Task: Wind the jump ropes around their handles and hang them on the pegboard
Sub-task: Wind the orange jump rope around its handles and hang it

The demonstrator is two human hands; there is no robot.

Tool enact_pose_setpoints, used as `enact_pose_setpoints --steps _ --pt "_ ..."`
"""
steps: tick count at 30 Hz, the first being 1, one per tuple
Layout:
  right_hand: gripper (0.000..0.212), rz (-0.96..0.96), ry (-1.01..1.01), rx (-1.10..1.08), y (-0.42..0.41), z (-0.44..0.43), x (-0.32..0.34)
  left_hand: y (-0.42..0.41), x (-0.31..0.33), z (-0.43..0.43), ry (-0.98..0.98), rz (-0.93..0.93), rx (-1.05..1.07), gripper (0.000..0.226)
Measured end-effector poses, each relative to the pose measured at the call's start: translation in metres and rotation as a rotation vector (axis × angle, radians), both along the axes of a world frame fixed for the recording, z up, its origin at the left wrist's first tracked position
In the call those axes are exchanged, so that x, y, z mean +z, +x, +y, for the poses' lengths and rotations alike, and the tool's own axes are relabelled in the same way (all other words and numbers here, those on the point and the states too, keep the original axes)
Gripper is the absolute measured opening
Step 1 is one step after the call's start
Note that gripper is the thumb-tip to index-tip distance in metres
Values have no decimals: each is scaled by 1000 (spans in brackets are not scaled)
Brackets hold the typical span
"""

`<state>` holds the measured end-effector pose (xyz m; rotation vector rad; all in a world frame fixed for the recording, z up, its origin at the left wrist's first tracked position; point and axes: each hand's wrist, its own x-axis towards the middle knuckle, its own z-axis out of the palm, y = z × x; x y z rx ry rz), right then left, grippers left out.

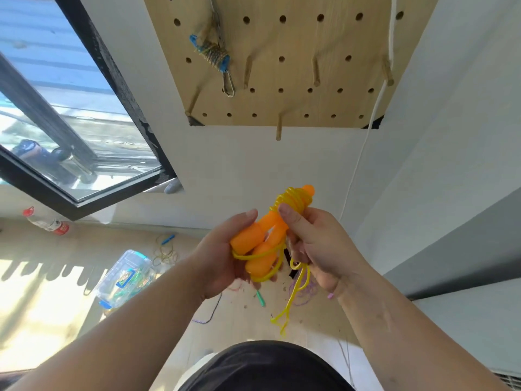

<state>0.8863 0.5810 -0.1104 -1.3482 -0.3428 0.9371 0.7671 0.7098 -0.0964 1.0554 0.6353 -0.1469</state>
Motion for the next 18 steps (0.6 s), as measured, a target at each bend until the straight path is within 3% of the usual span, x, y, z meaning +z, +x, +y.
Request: enact_pose_setpoints --steps 3,5,7,10,15,18 --pt "57 47 -48 -113 2 0 -6 -3 -5 -4 723 4 259 55" --pt "55 71 -62 -155 3 0 -8 -9 -5 -7 1134 -71 73 77" --pt "52 82 -58 -163 0 2 -8 -11 -10 -13 1425 -79 -92 91" --pt "51 71 -49 -176 -4 7 -4 -7 -17 -17 1716 -130 -44 87" --pt "48 40 -57 -229 -3 6 -2 -6 -17 -14 2059 -134 -99 111" --pt "50 57 -72 -230 -3 6 -1 -2 -18 -13 2103 -183 -116 94"
